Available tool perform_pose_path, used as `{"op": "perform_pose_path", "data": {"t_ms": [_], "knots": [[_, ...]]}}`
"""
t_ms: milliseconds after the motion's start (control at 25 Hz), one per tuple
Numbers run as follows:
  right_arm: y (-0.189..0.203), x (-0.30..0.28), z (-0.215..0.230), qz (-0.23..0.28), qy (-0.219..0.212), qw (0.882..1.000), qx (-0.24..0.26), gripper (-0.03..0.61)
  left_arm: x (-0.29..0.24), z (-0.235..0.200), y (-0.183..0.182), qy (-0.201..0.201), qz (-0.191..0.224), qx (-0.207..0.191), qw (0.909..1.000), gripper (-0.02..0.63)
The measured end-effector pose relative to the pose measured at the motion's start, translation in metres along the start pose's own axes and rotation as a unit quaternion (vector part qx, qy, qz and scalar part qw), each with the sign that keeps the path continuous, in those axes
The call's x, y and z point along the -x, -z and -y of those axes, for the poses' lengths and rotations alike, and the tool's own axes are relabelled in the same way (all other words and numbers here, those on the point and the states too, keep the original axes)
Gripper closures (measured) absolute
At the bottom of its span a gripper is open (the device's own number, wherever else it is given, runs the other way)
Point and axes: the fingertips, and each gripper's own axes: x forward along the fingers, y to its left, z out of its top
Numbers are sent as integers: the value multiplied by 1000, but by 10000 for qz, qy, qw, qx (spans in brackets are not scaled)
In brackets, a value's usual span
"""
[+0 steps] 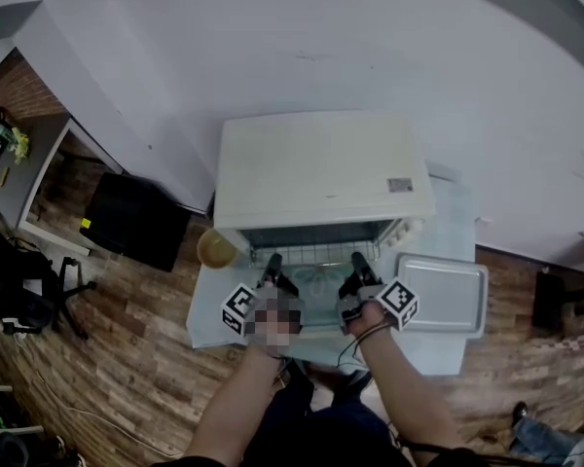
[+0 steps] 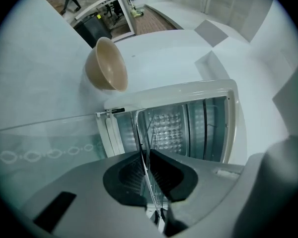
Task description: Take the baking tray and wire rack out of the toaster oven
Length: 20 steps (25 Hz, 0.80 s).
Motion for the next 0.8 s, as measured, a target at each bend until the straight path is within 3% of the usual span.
{"op": "perform_pose_path", "data": {"t_ms": [800], "knots": [[27,78,3,-415,-14,9991,59,545,79,4,29,128,-137,-242,9995,603]]}}
